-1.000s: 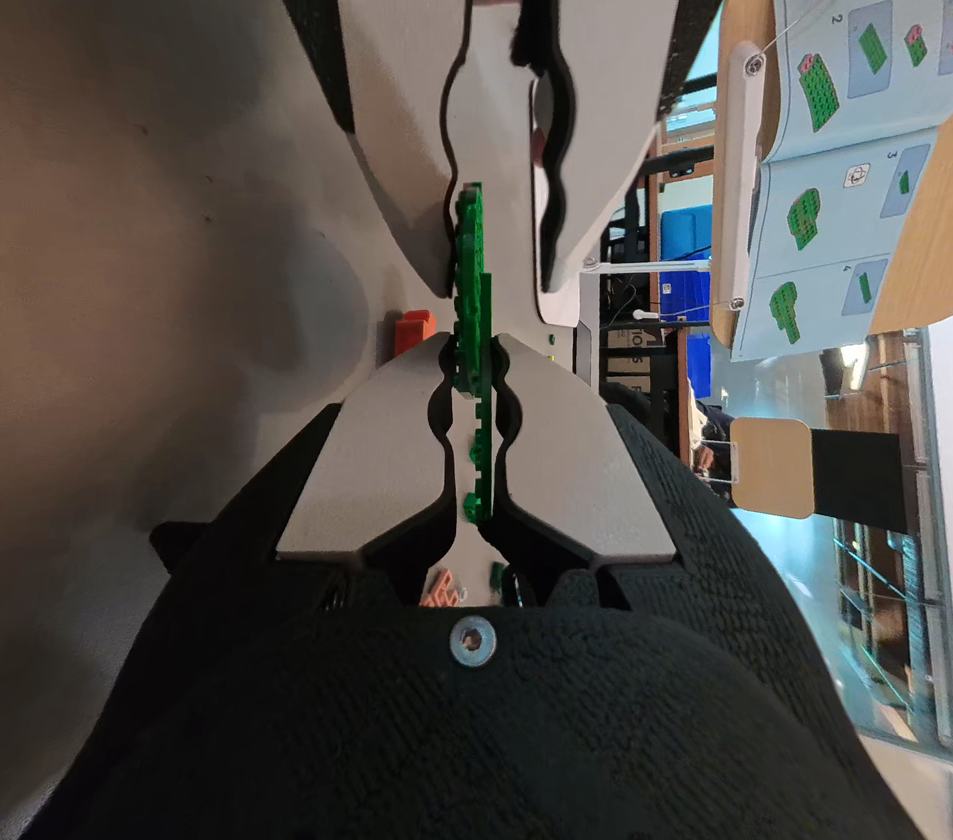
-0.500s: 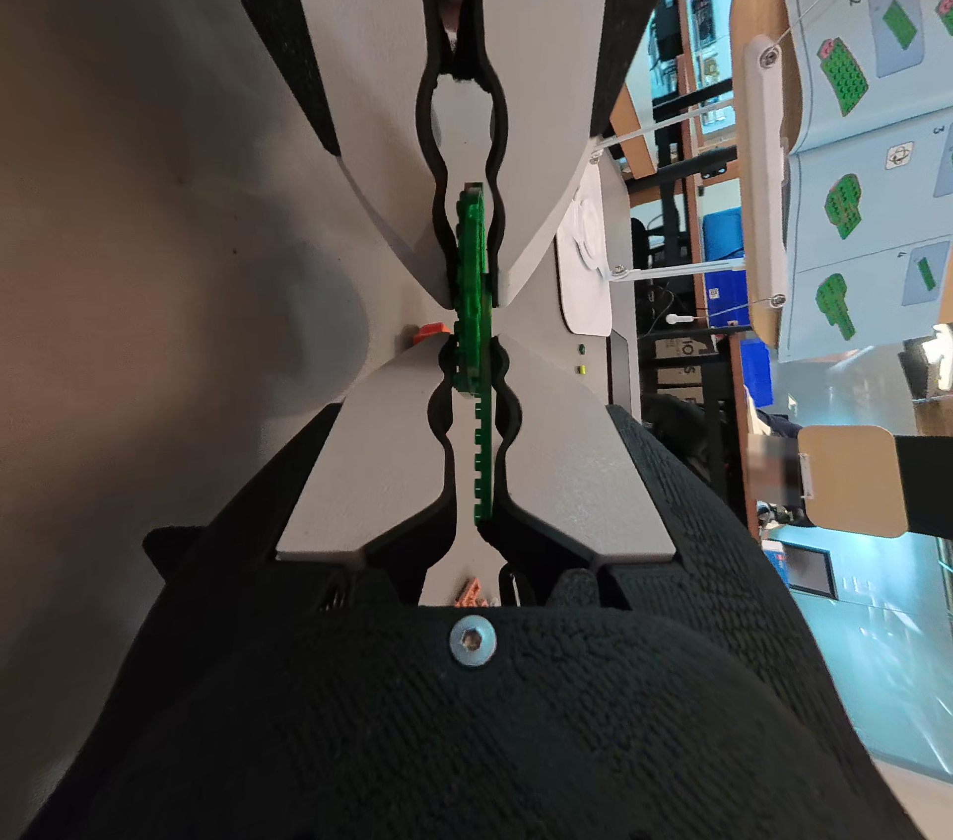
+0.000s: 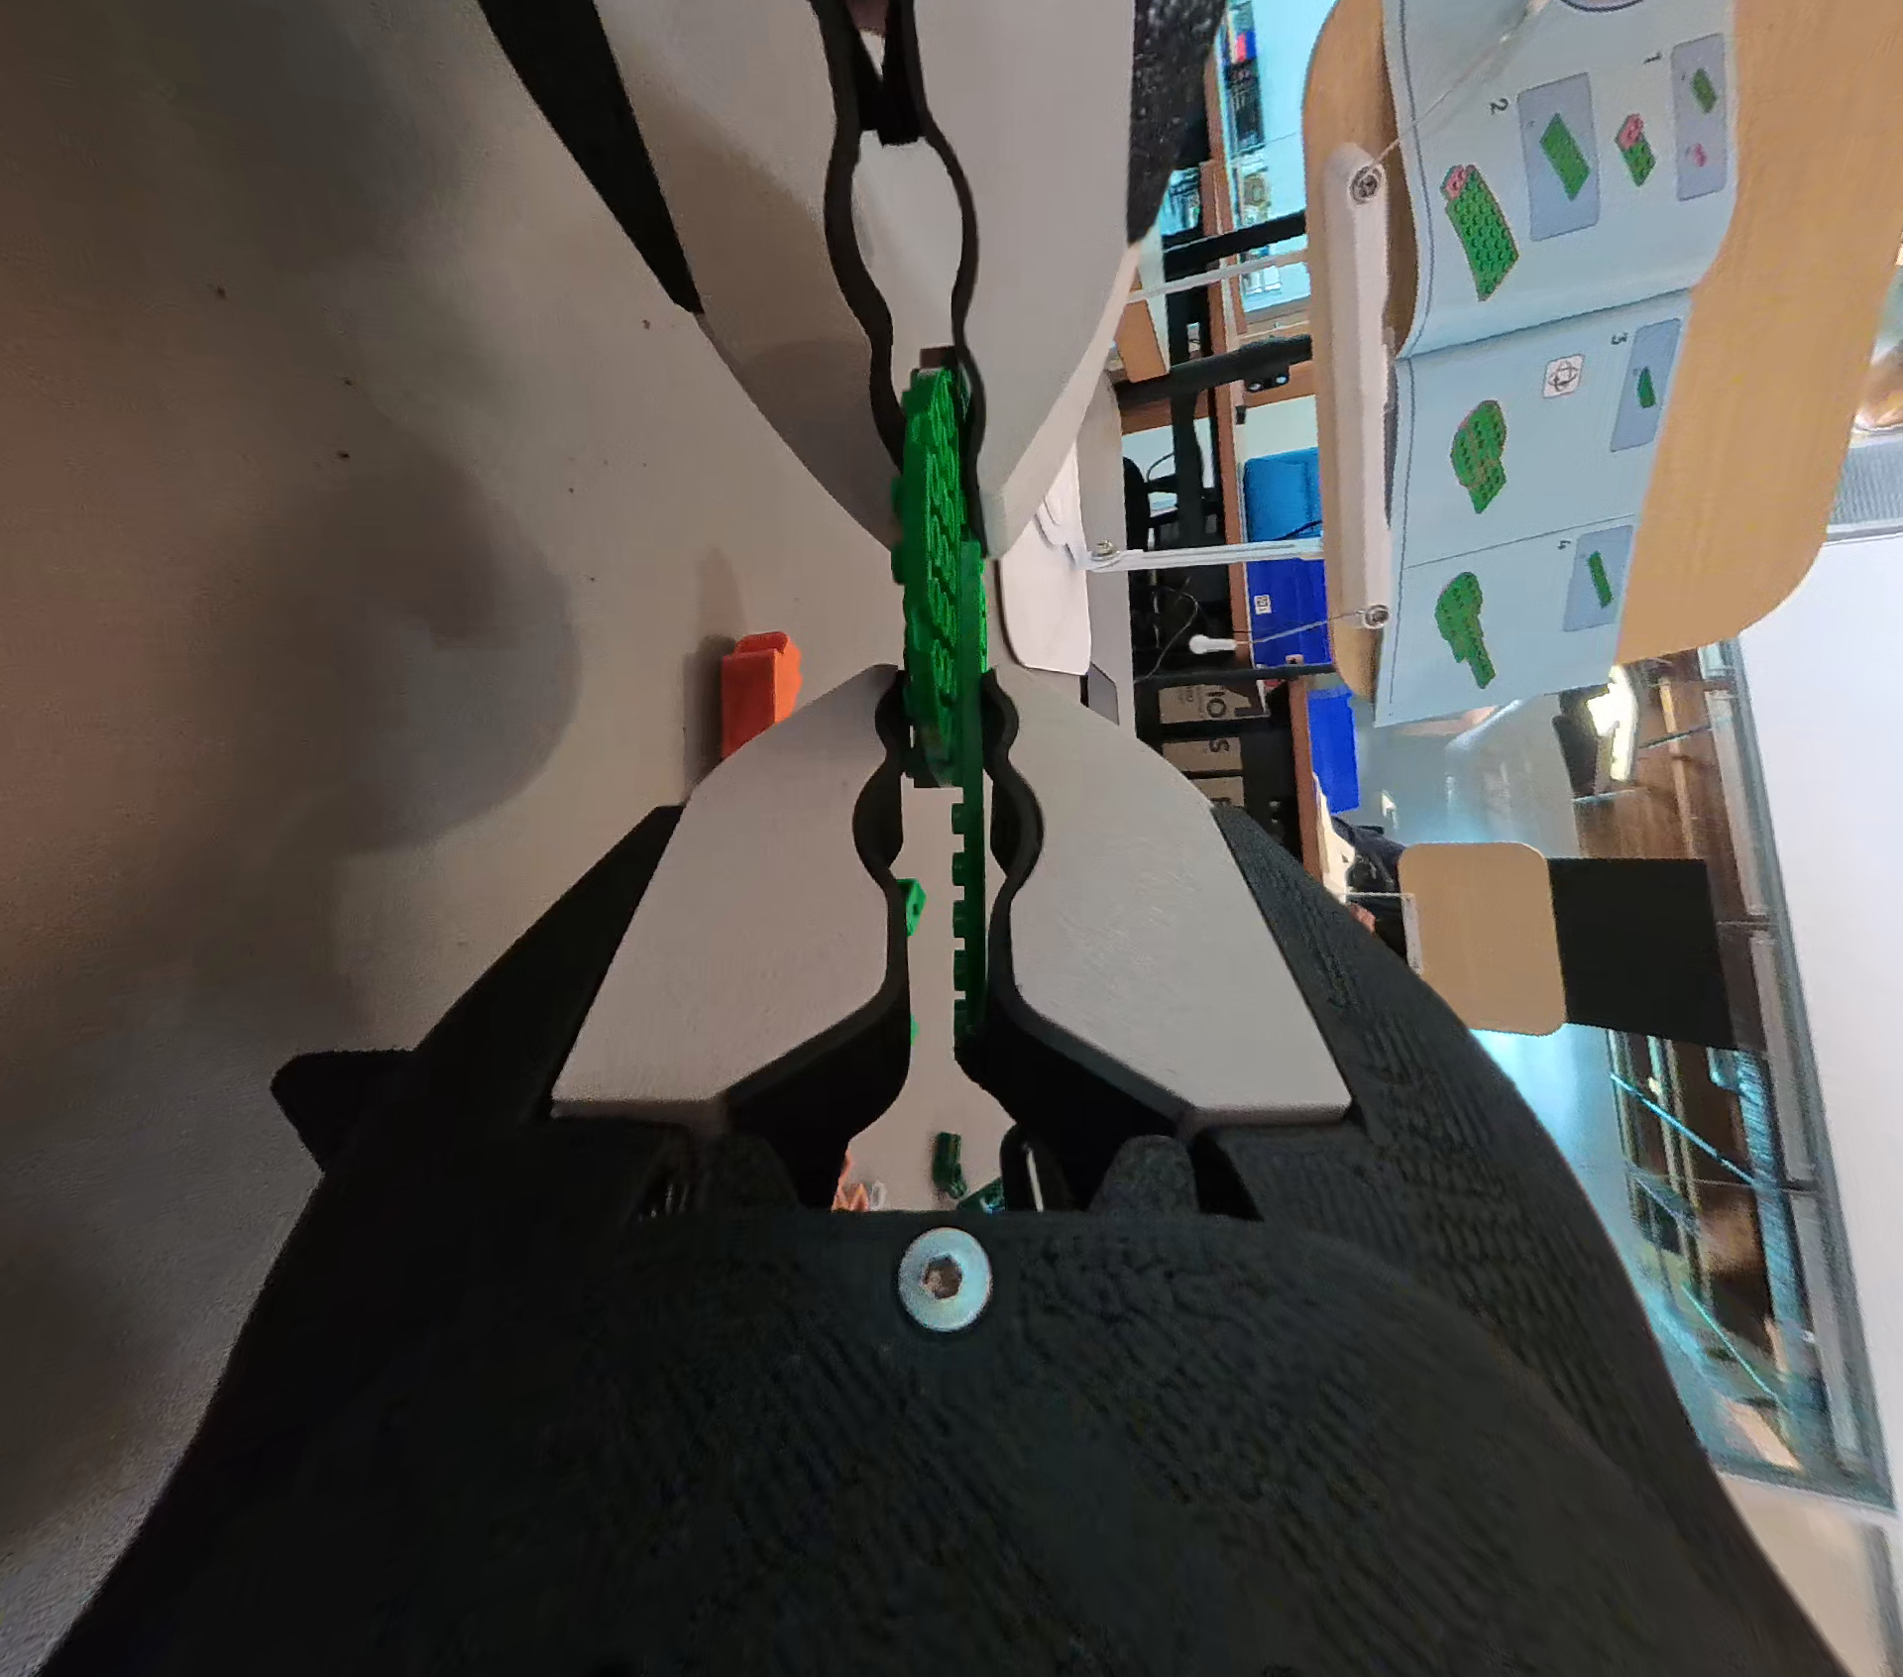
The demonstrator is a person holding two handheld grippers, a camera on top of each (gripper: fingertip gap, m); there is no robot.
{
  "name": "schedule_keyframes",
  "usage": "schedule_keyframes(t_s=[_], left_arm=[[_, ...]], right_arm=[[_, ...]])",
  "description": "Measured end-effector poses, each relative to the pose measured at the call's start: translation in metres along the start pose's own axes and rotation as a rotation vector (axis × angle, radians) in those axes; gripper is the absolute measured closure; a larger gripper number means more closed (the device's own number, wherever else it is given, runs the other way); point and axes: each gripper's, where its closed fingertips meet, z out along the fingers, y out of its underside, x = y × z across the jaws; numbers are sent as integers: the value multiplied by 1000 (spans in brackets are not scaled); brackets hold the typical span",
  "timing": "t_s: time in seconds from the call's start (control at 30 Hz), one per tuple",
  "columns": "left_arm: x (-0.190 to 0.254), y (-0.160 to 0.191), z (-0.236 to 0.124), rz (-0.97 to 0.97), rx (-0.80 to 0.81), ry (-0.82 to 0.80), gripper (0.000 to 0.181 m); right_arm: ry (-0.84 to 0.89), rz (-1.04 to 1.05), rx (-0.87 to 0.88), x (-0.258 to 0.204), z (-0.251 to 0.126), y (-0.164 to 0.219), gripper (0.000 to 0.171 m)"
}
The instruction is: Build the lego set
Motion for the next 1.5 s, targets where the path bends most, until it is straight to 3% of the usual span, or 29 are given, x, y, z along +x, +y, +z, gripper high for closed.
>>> schedule_keyframes(t_s=[0.37, 0.47, 0.5, 0.63, 1.0, 1.3, 1.37, 1.43, 1.5], left_arm=[[-1, -4, -1, -105, 38, 12, 172], [-8, -10, 1, -158, 72, -33, 147], [-4, -13, 1, -164, 79, -6, 146], [6, -18, 0, -100, 101, 34, 170], [16, -16, 0, -72, 42, 144, 172], [14, -14, 1, -181, 51, 153, 172], [10, -15, 2, -222, 64, 130, 171], [-1, -10, 2, -238, 54, 49, 157], [-4, 0, 2, -200, 9, 21, 160]], right_arm=[[39, -61, -4, 4, -1, -1, 163], [2, -51, 3, -1, 0, -2, 163], [-9, -54, 8, -4, 0, -4, 163], [-21, -36, 19, -5, 1, -8, 163], [-97, -30, -32, -14, 1, -5, 162], [-55, 38, 7, -11, 5, -6, 161], [-47, 49, 14, -7, 4, -6, 162], [-24, 32, 18, -3, 2, -6, 162], [-4, 28, 31, 1, -1, -6, 162]])
